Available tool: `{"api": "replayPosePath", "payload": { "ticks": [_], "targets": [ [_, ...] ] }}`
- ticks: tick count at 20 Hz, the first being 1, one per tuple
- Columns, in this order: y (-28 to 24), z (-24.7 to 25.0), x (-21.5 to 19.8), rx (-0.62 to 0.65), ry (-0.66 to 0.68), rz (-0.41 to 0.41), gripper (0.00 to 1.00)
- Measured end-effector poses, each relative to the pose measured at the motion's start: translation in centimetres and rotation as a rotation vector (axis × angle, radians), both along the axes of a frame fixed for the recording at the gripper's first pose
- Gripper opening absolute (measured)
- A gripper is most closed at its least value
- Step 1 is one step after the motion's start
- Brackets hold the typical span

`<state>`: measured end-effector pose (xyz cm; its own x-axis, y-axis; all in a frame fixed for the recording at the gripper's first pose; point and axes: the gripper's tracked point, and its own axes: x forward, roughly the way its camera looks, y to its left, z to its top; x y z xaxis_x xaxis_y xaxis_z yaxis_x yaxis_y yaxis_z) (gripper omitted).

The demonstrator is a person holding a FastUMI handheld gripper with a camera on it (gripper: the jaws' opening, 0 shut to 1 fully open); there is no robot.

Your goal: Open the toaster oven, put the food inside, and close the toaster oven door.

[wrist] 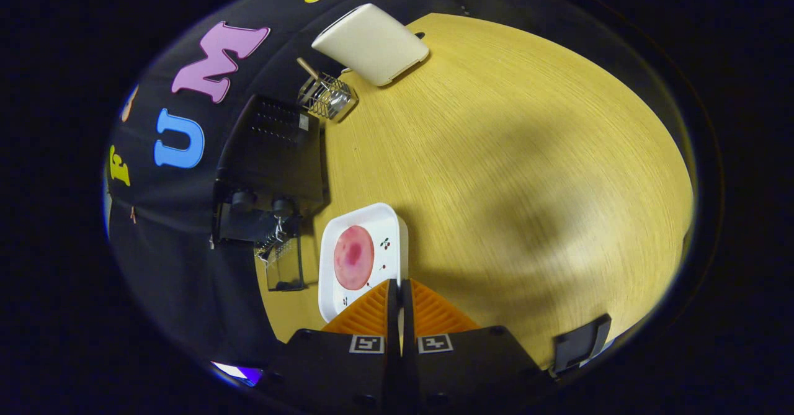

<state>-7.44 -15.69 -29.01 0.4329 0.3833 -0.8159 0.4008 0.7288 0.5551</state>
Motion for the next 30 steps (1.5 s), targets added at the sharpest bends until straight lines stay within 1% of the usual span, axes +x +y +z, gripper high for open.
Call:
{"api": "replayPosePath", "payload": {
  "ticks": [3, 8, 10, 14, 18, 24, 26, 30],
  "targets": [
    [1.5, 2.4, -0.5, 0.048, -0.029, -0.045, 0.05],
    [5.3, 6.1, -2.7, 0.128, -0.068, -0.064, 0.05],
    [7.7, 7.4, -3.0, 0.172, -0.085, -0.078, 0.05],
    [12.2, 8.5, -2.4, 0.244, -0.093, -0.087, 0.05],
    [16.7, 8.0, -1.3, 0.235, -0.105, -0.045, 0.05],
    [22.5, 5.9, 1.1, 0.24, -0.104, -0.048, 0.05],
    [23.7, 4.9, 2.0, 0.226, -0.1, -0.06, 0.05],
    [25.6, 3.0, 5.2, 0.222, -0.102, -0.121, 0.05]
  ]
}}
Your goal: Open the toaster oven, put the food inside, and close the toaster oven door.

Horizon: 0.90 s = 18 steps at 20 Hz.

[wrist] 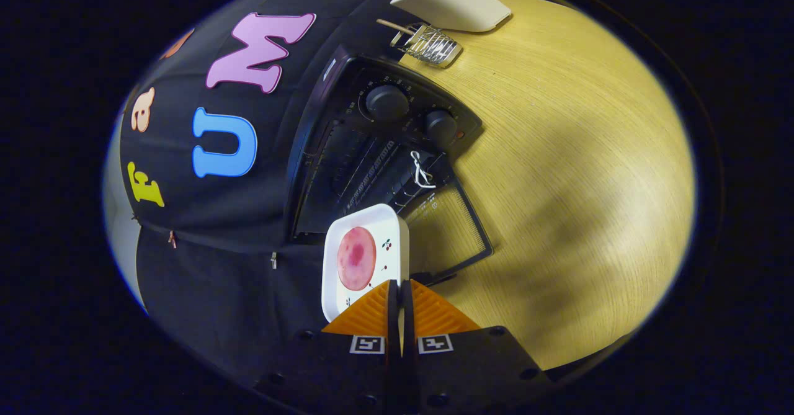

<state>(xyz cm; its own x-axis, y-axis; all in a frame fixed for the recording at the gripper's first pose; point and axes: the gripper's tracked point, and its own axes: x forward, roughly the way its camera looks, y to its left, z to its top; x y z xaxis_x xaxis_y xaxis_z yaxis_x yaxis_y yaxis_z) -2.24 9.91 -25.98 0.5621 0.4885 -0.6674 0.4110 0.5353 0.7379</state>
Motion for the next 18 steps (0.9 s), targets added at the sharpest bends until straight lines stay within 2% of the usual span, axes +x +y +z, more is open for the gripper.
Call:
{"api": "replayPosePath", "payload": {
  "ticks": [3, 7, 13, 18],
  "targets": [
    [0.5, -1.1, 2.8, -0.042, -0.027, -0.059, 0.05],
    [1.0, -1.3, 6.3, -0.037, -0.079, -0.185, 0.05],
    [1.5, -2.8, 10.6, -0.071, -0.087, -0.348, 0.05],
    [3.5, -3.7, 12.8, -0.069, -0.068, -0.386, 0.05]
  ]
}}
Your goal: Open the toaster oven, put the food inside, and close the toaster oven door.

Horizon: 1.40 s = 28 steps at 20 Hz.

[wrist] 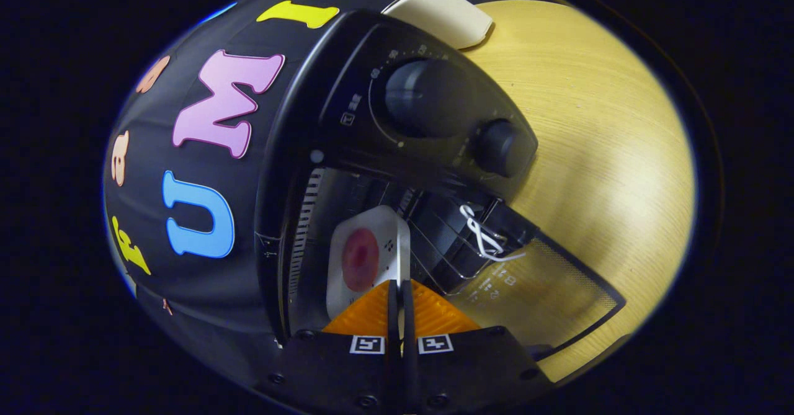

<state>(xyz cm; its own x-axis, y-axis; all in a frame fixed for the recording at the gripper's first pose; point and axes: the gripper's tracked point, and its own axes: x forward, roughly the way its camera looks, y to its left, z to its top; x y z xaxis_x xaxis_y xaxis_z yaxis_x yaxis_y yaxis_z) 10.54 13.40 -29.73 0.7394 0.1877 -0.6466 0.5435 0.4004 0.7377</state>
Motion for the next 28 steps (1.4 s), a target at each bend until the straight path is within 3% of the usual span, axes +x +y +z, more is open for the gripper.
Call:
{"api": "replayPosePath", "payload": {
  "ticks": [6, 9, 12, 14, 16, 24, 28],
  "targets": [
    [-0.1, 1.2, 1.9, -0.015, -0.087, -0.043, 0.09],
    [0.1, 1.4, 1.3, -0.007, -0.098, -0.022, 0.16],
    [0.4, 2.1, 0.0, 0.005, -0.109, 0.045, 0.29],
    [1.9, 3.3, -1.8, 0.043, -0.124, 0.132, 0.53],
    [2.8, 3.6, -4.5, 0.019, -0.122, 0.231, 0.98],
    [3.2, 4.3, -10.9, -0.101, -0.125, 0.416, 0.98],
    [4.4, 3.4, -13.3, -0.186, -0.122, 0.567, 0.98]
  ]
}}
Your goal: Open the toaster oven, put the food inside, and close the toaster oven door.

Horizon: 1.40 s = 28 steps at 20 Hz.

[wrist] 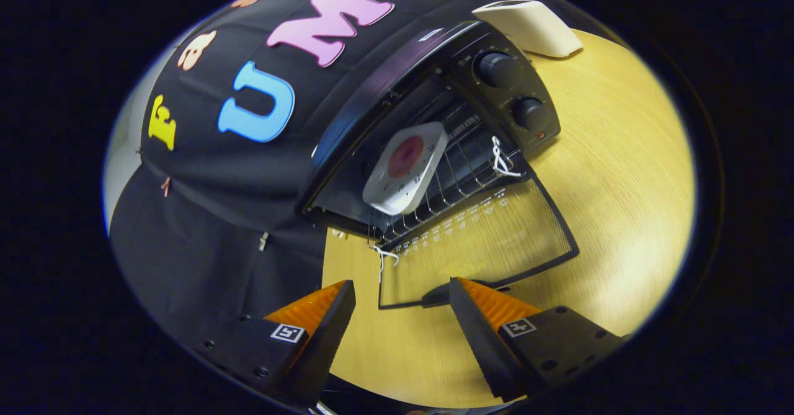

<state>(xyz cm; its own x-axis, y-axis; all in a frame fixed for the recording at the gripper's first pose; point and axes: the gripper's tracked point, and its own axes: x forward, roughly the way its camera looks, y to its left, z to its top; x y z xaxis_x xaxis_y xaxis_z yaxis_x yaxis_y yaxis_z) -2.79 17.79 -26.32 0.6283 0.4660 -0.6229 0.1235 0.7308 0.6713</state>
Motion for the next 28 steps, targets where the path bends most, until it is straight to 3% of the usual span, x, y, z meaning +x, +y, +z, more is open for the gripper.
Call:
{"api": "replayPosePath", "payload": {
  "ticks": [5, 8, 16, 20, 28],
  "targets": [
    [-1.3, -1.7, -2.2, -0.281, -0.081, 0.126, 0.99],
    [-2.6, -3.1, -3.0, -0.415, -0.078, 0.147, 0.99],
    [-4.8, -9.6, -4.7, -0.684, 0.062, 0.222, 0.99],
    [-4.4, -10.3, -3.8, -0.764, 0.046, 0.212, 0.99],
    [-2.7, -10.5, -1.8, -0.756, 0.057, 0.159, 1.0]
  ]
}}
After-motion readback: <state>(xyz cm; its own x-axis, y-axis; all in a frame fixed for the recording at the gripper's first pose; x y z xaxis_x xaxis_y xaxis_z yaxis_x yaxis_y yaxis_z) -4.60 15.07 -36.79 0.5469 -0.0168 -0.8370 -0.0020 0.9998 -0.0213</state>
